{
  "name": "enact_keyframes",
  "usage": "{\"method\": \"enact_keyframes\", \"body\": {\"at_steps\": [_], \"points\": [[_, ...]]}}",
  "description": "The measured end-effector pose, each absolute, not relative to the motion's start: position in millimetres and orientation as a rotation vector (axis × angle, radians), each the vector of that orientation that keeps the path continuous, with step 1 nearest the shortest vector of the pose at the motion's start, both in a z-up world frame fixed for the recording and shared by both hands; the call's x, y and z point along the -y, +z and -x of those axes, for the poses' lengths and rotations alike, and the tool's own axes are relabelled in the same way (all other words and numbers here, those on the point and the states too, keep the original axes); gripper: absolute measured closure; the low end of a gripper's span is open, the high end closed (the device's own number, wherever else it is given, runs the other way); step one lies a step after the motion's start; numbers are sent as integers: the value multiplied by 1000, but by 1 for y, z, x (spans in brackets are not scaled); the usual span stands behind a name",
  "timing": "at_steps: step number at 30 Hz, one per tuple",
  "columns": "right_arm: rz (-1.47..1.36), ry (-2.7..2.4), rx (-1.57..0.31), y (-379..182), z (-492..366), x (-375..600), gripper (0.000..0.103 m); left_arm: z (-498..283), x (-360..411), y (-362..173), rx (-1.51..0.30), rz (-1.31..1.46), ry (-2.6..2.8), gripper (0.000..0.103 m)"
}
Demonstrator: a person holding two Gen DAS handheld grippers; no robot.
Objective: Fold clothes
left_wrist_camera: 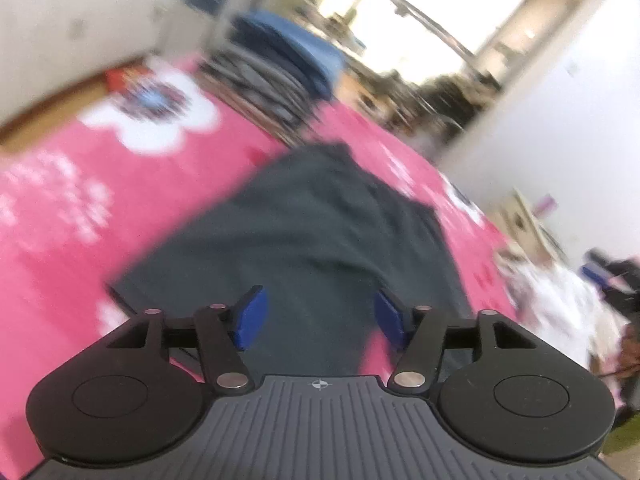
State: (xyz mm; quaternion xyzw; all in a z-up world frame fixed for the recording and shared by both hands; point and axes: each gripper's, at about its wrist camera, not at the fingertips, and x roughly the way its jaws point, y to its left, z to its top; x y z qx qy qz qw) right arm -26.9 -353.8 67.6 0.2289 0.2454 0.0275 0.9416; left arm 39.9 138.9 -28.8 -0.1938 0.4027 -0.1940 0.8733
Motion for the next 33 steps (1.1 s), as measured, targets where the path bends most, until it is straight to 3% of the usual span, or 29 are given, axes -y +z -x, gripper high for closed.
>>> {"method": "enact_keyframes", "body": {"at_steps": [3,4,12,17,20,22,23,33], "points": [[-477,205,-510,72,-26,315,32,-66,-157,-40,-857,364,-353,29],[-475,244,-537,69,-46,301,30,-76,-163,-48,-885,342,-330,29],[-530,320,-855,-3,-181,209,30,-144,-156,-126,-1035,147,-266,34],[-591,243,-1051,-66,-247,177,30,-142,-139,-150,-1026,29,-242,47],[-574,209,-1112,-91,-281,158,30,-137,-137,-150,-986,15,-230,69],[-540,188,-1141,-102,-299,142,30,-132,-135,-146,-970,4,-248,94],[-520,170,-1148,-107,-311,136,30,-131,-134,-143,-964,11,-266,100],[-340,79,-1268,-141,-366,99,32,-93,-104,-94,-878,172,-667,103]]}}
